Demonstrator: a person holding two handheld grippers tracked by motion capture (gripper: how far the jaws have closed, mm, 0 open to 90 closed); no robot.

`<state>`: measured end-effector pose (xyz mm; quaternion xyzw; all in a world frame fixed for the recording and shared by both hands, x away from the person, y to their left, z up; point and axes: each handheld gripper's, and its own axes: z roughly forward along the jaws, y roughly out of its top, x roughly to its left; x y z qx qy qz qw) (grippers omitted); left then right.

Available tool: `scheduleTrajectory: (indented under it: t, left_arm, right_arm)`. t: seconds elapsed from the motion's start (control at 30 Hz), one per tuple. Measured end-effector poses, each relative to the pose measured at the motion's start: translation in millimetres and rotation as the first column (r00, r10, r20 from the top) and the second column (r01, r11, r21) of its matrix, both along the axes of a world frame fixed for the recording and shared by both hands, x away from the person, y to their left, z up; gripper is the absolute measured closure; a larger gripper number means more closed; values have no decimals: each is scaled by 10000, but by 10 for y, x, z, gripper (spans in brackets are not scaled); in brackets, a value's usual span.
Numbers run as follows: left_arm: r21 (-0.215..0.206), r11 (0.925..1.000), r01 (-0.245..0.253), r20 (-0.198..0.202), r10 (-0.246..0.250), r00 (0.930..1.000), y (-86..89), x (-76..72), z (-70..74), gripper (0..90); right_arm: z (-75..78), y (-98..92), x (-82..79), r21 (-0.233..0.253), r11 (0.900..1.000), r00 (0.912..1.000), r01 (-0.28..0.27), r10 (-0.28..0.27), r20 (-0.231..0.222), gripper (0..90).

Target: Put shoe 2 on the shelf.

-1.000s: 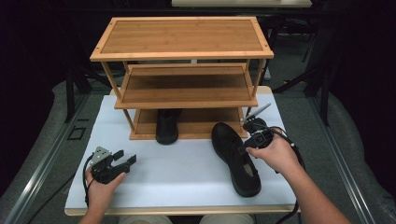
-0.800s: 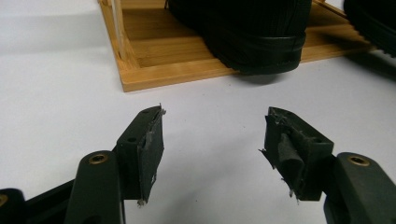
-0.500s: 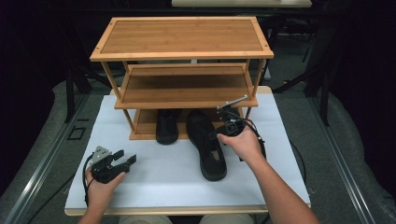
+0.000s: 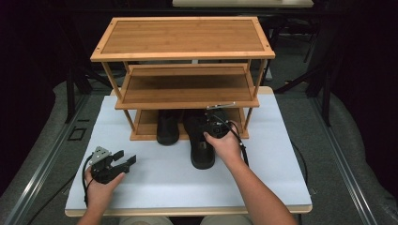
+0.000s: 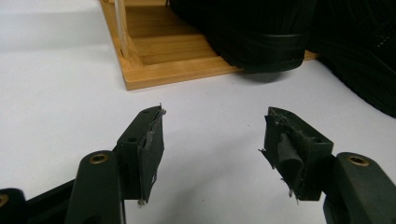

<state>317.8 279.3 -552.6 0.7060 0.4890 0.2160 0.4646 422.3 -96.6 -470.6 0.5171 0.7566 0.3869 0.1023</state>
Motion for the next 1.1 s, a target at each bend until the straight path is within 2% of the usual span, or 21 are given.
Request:
scheduleTrajectory:
  t: [0.07,0.1,0.13,0.17,0.2,0.23,0.3,0.37,0.47,0.53,0.6,0.73,0.8,0.83,0.9,0.93,0.97,1.03,1.1]
  left_arm:
    - [27,10000,10,-5,-10,10000,-6,-2,2,379]
    - [41,10000,-37,31,37,10000,-11,-4,2,378]
    - [51,10000,-25,29,24,10000,-12,-6,3,378]
    - [51,10000,-35,33,35,10000,-13,-8,4,378]
    - [62,10000,-14,11,14,10000,-10,-10,7,379]
    - [60,10000,-24,5,24,10000,-11,-12,8,379]
    - [38,10000,-20,50,20,10000,-11,-16,8,378]
    - [41,10000,-21,30,21,10000,-13,-16,7,378]
    - [38,10000,10,15,-10,10000,-22,-17,7,378]
    - [43,10000,0,9,0,10000,-27,-20,8,378]
    - [35,10000,-31,38,31,10000,-31,-21,7,378]
    - [5,10000,-42,44,42,10000,-29,-25,9,378]
    - [19,10000,-47,25,47,10000,-32,-24,6,378]
    - [16,10000,-72,43,72,10000,-37,-23,3,378]
    - [-12,10000,-16,69,16,10000,-44,-22,0,378]
    - [12,10000,-17,59,17,10000,-50,-25,1,378]
    - [27,10000,-6,70,6,10000,-53,-27,2,378]
    - [47,10000,10,80,-10,10000,-56,-30,3,378]
    - [15,10000,-6,80,6,10000,-50,-31,4,378]
  right_arm:
    - [19,-9,-39,152,9996,9987,-254,247,453,699]
    - [39,12,-81,-288,9994,9960,180,-154,883,671]
    - [66,0,-118,-204,9998,9944,-24,45,1060,636]
    - [98,-26,-160,91,9992,9912,-384,370,1273,611]
    - [135,-28,-219,-50,10000,9865,-77,84,1634,597]
    - [170,-47,-275,-70,9999,9813,-82,94,1925,576]
    - [226,-113,-396,543,9961,9687,-689,538,2423,538]
    - [258,-155,-528,694,9953,9580,-670,447,2832,502]
    - [243,-232,-720,966,9907,9396,-962,583,3374,462]
    - [199,-282,-857,954,9912,9221,-920,486,3840,449]
    - [155,-321,-964,875,9922,9087,-884,444,4151,443]
    - [2,-379,-1179,757,9924,8889,-966,518,4551,415]
    - [-115,-383,-1266,741,9921,8919,-1011,574,4486,406]
    - [-193,-368,-1305,570,9925,8995,-1080,731,4307,397]
    - [-305,-333,-1342,243,9931,9014,-1148,938,4226,392]
    - [-367,-310,-1349,115,9931,9020,-1167,1011,4198,393]
    - [-420,-283,-1354,-195,9958,9088,-893,895,4076,393]
    - [-524,-247,-1316,-329,9943,9133,-1016,1064,3931,393]
    - [-598,-216,-1285,-638,9956,9199,-679,873,3824,396]
